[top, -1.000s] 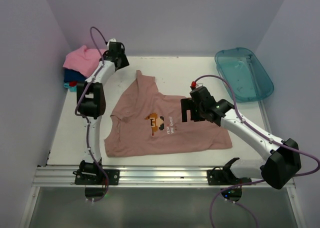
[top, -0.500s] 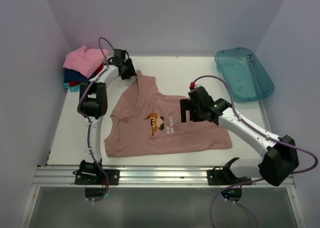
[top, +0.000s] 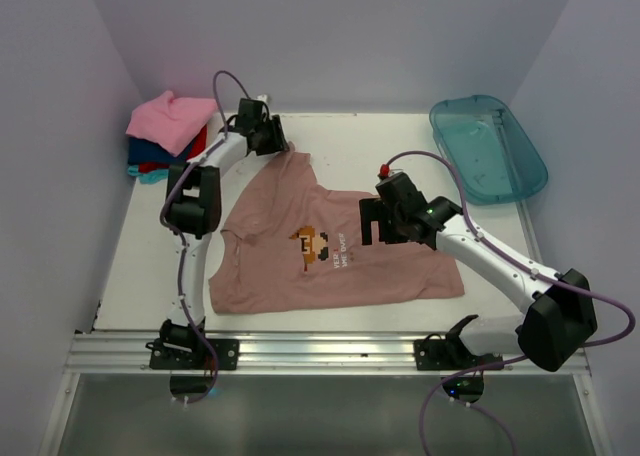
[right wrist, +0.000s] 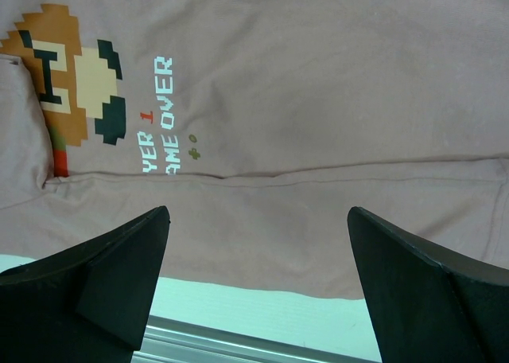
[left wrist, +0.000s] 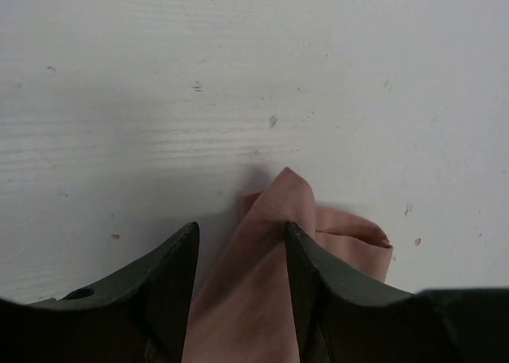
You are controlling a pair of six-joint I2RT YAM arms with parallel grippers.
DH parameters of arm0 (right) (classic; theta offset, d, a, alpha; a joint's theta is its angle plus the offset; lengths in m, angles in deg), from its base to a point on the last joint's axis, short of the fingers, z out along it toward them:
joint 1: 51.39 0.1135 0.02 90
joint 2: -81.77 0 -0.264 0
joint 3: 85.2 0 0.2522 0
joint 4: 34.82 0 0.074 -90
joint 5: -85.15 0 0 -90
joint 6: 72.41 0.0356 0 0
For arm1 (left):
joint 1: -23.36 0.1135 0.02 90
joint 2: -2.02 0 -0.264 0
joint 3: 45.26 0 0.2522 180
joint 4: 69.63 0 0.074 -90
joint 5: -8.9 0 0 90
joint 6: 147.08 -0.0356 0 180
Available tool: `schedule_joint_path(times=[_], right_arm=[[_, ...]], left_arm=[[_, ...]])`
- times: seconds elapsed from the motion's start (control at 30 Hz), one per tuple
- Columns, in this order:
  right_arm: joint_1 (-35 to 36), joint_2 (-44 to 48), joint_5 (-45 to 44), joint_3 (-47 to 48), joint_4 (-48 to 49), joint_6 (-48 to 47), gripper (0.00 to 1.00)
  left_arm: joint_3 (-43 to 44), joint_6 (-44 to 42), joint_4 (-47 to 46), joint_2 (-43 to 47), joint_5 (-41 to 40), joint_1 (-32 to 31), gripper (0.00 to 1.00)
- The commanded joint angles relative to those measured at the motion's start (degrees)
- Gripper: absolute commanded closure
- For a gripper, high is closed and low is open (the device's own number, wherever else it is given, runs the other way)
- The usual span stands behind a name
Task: Fold and stack the t-shirts
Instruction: Grap the side of the flattened tshirt furthest away from the robot with both arms
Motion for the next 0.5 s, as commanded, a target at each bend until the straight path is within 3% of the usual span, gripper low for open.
schedule_joint_path(times=[0.0, 0.17, 0.3, 0.47], right_arm=[[-0.04, -0.05, 0.29, 1.79, -0.38, 0.31, 0.01], [-0.04, -0.49, 0.46, 1.62, -0.11, 0.14, 0.01], [0.05, -0.50, 0.29, 1.53, -0.20, 0.05, 0.01], [-0.04, -0.32, 0.02, 1.00, -0.03, -0.04, 0.01]], left_arm=[[2.49, -5.92, -0.93, 0.35, -1.58, -2.54, 0.48], [4.24, -11.55, 0.65, -0.25, -8.18, -5.88, 0.47], [8.37, -11.74, 4.08, -3.15, -10.47, -6.51, 0.47], [7.50, -12.27, 3.99, -3.34, -13.38, -6.51, 0.48]])
